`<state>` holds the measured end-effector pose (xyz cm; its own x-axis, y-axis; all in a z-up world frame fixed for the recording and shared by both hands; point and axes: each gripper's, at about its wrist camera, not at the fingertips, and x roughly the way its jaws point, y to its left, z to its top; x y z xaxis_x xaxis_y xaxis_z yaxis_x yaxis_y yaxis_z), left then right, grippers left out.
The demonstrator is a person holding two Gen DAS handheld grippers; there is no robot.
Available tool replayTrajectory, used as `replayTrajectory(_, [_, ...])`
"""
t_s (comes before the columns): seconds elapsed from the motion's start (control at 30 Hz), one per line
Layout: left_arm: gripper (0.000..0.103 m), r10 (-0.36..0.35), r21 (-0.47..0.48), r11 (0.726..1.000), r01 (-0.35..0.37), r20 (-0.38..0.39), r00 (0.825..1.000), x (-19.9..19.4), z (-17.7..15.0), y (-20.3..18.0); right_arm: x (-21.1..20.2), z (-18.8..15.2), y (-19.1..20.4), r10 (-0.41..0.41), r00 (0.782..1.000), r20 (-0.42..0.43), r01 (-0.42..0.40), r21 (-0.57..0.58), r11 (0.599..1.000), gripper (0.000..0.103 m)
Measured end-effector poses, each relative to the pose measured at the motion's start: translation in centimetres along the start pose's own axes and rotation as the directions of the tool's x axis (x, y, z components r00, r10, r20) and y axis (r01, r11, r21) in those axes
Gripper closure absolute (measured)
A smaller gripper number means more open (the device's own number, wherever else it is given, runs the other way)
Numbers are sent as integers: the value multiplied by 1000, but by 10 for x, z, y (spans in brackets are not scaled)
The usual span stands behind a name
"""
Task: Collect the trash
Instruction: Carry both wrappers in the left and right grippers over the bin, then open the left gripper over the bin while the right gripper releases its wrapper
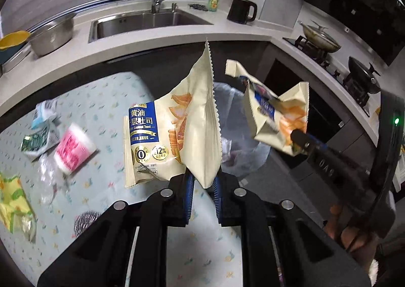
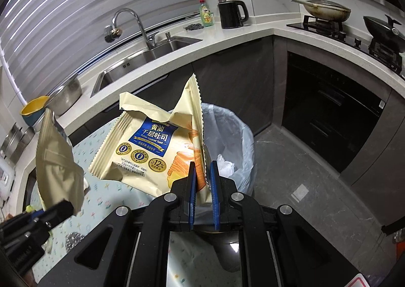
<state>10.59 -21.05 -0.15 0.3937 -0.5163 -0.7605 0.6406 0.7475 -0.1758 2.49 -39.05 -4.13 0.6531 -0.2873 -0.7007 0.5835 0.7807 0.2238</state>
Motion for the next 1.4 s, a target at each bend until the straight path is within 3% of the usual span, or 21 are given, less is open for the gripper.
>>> replayTrajectory(0.3, [89, -123, 7, 992, 123, -64, 990, 64, 45, -12, 26, 13, -19, -52, 999, -14, 52, 32, 998, 93])
replayTrajectory(0.43, [88, -130, 16, 991, 132, -100, 987, 95, 51, -19, 40, 16, -24, -70, 997, -29, 71, 35, 997, 93])
replayTrajectory(0.67, [77, -165, 15, 985, 169, -160, 973, 134, 53, -21, 60, 17, -29, -87, 995, -49, 89, 41, 995, 92])
replayTrajectory(0.8, [68, -135, 4, 991, 137, -147, 980, 136, 54, -13, 70, 18, -30, -84, 995, -62, 87, 46, 995, 92])
replayTrajectory(0.9, [51, -101, 1, 995, 102, -118, 988, 130, 55, -6, 75, 18, -26, -82, 995, -65, 84, 40, 996, 92])
replayTrajectory(1.1, [50, -9, 3, 1000, 10, -62, 998, 117, 57, 7, 82, 20, -16, -70, 995, -68, 72, 24, 997, 91])
replayTrajectory(1.2, [39, 41, -10, 999, -41, -41, 998, 111, 57, 15, 85, 24, -9, -66, 996, -67, 67, 8, 998, 90])
replayTrajectory(1.4, [35, 70, -45, 996, -71, -33, 997, 105, 56, 32, 88, 27, 5, -53, 996, -66, 52, -17, 999, 84])
